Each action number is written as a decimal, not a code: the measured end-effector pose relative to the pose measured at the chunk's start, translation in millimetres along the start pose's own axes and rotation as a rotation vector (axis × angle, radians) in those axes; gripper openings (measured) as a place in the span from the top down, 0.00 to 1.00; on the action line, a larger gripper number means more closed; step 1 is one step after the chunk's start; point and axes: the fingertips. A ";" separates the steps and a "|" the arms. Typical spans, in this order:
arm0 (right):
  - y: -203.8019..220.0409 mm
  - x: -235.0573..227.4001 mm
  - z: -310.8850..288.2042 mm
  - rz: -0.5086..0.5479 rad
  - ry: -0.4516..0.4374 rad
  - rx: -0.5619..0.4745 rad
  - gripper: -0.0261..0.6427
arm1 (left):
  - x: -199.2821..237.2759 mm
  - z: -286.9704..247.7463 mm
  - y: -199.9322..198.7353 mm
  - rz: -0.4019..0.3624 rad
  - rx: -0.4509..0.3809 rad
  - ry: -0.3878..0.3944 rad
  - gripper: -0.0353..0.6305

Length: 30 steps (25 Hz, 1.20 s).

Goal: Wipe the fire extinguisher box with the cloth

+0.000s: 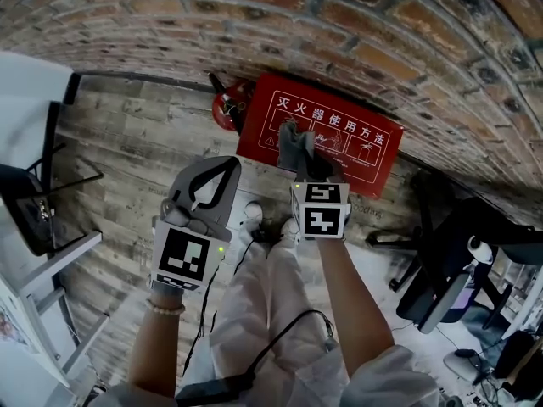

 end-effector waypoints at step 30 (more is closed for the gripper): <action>27.6 -97.8 47.8 -0.054 0.108 -0.022 0.93 | -56.5 -32.6 -37.8 -0.059 -0.012 0.082 0.95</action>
Point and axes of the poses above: the fingertips, and each gripper's own axes: z backward along the fingers, x to its left, y out of its underside, and after that the axes turned 9 degrees about -z, right-handed
